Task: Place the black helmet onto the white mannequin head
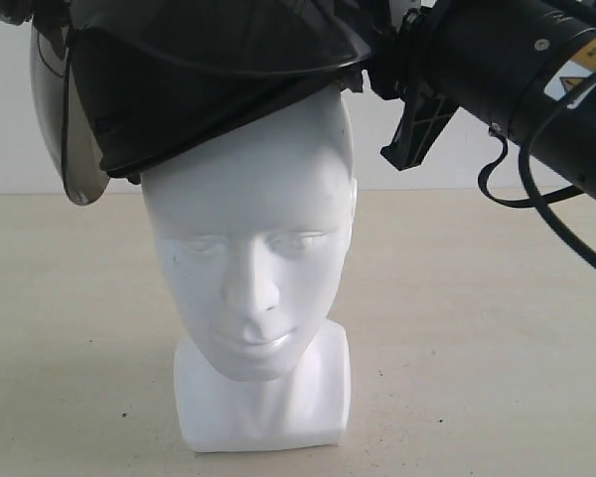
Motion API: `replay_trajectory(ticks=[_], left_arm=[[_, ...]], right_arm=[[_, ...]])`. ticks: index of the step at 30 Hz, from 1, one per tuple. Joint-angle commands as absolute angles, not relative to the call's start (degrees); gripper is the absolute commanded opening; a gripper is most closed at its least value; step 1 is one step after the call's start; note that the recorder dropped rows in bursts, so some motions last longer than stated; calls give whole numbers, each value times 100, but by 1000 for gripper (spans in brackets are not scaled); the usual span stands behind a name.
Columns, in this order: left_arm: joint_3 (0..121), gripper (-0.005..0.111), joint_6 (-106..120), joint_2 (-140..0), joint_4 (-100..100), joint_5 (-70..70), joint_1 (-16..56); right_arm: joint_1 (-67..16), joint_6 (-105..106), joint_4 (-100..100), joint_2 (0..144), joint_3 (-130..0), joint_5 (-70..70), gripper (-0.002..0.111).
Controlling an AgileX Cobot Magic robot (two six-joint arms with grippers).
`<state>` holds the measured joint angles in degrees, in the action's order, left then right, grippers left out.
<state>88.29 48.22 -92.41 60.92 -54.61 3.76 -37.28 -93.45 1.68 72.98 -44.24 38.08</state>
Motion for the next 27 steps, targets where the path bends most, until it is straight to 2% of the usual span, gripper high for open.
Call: replay_trajectory(ticks=[1,7,18,21,25,27], left_arm=[[8828,5,4807,-9166,6610,-6960,737],[8828,5,4807,-9166,6610,-6996,737],[8828,5,4807,-9166,6610,-6996,737],[8828,5,4807,-9166,6610,-6996,737],[8828,5,4897,-9166,6661,-6996,737],[8828,5,4897,-9156,6661,-6996,737]], right_arm=[[-3711,-8796,-473,7317,-4402,3091,0],[-3711,-8796,-665,7317,-4402,2504,0],[-3711,-8657,-883,7317,-4402,2515,1],[-3711,-8657,-893,7317,-4402,2541,9],[-3711,-8657,-893,7317,-4402,2586,30],[-3711,-8657,-893,7317,-4402,2566,37]])
